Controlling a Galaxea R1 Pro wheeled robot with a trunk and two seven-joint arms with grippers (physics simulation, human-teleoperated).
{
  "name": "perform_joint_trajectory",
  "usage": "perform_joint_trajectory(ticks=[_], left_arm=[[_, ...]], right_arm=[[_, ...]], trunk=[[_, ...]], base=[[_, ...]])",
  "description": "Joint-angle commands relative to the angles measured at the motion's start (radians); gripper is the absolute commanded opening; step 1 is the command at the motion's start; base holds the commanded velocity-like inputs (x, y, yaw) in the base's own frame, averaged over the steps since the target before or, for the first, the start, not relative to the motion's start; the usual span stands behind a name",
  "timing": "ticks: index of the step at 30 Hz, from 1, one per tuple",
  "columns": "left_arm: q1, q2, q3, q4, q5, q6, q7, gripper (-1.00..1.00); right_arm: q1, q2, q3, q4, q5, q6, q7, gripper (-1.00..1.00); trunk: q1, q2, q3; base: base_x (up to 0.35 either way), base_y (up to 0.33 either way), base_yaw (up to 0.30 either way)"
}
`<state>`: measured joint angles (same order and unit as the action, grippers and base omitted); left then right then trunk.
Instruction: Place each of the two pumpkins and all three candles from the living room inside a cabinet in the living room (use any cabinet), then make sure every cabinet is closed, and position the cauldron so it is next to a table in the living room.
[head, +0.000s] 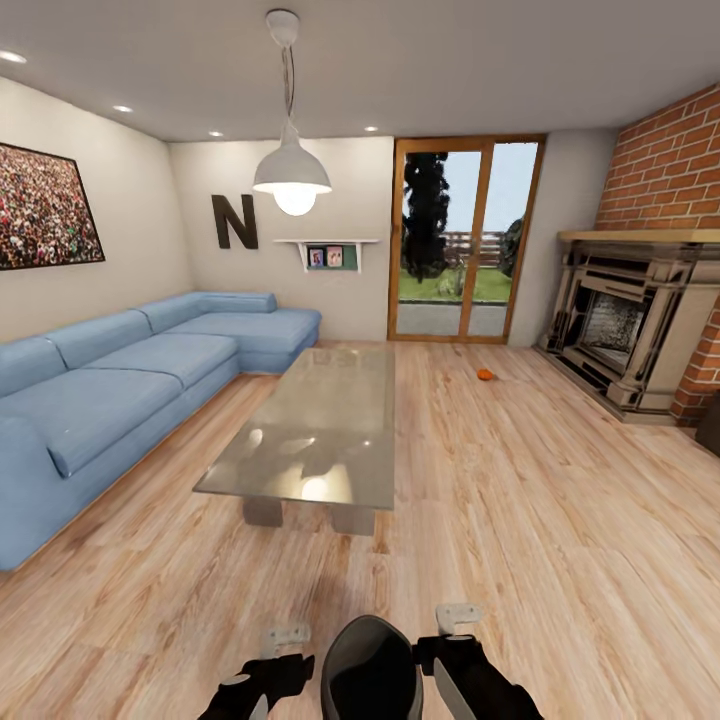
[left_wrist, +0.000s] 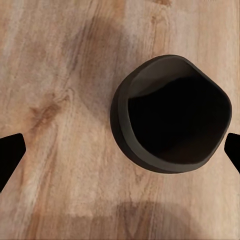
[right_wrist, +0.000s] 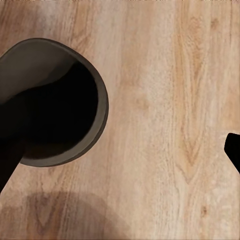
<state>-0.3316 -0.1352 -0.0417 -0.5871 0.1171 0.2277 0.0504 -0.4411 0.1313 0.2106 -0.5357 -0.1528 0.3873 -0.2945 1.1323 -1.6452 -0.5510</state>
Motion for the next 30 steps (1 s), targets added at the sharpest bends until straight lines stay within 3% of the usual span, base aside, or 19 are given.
perform_joint_trajectory(ticks=[1, 5, 10, 14, 30], left_arm=[[-0.001, 0.0, -0.006, -0.002, 0.011, 0.005, 0.004, 1.0], [-0.003, -0.009, -0.014, -0.021, 0.011, 0.009, 0.003, 1.0], [-0.017, -0.01, -0.017, -0.14, 0.017, 0.024, 0.005, 1.0], [-0.027, -0.011, -0.025, -0.083, 0.015, 0.025, 0.008, 1.0], [-0.032, -0.011, -0.026, -0.001, 0.015, 0.017, 0.017, 1.0]], right_arm=[[-0.001, -0.001, 0.007, -0.001, -0.011, 0.0, -0.009, 1.0], [-0.001, -0.001, 0.007, -0.001, -0.013, -0.009, -0.01, 1.0], [-0.034, -0.002, 0.002, 0.0, -0.02, -0.002, -0.01, 1.0], [-0.042, -0.002, 0.001, 0.005, -0.036, -0.006, -0.007, 1.0], [-0.044, -0.001, 0.006, 0.004, -0.039, -0.011, -0.011, 1.0]], trunk=[[0.004, -0.008, -0.004], [0.019, -0.036, -0.017], [0.038, -0.071, -0.033], [0.054, -0.099, -0.045], [0.115, -0.211, -0.095]], base=[[0.0, 0.0, 0.0], [0.0, 0.0, 0.0], [0.0, 0.0, 0.0], [0.0, 0.0, 0.0], [0.0, 0.0, 0.0]])
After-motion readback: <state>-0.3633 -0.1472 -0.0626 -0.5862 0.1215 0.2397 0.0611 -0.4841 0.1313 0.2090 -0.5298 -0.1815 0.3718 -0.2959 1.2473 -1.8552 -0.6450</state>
